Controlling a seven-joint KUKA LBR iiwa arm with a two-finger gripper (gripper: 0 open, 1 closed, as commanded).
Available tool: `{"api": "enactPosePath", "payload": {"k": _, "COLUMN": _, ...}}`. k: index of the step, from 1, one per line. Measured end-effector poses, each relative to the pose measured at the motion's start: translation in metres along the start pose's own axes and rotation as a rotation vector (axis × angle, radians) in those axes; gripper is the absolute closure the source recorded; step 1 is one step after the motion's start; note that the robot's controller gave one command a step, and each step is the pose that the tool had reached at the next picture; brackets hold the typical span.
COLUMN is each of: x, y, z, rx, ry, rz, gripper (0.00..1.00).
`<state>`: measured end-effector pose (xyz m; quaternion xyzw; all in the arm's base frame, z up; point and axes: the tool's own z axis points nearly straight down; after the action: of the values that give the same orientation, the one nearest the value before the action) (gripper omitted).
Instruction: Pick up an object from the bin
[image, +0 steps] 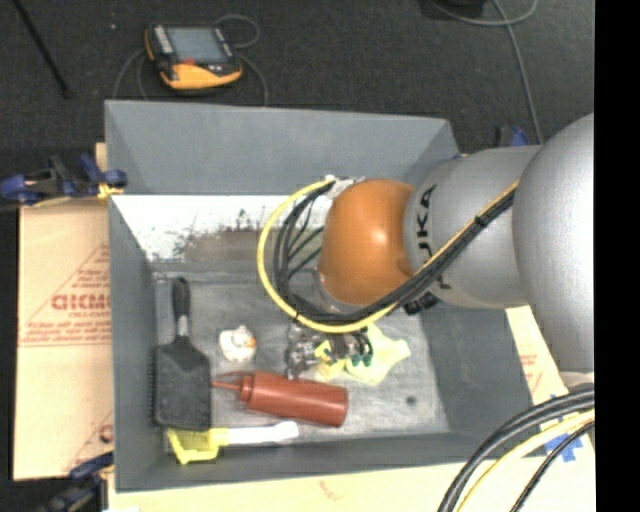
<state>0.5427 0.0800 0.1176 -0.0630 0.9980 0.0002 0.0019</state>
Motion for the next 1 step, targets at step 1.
{"api": "enactPosePath", "payload": {"k": 1, "x": -0.0053, "y": -0.001, "z": -0.0034, "rx": 0.001, "ry": -0.022, "rz": 0.002, "gripper": 0.0}}
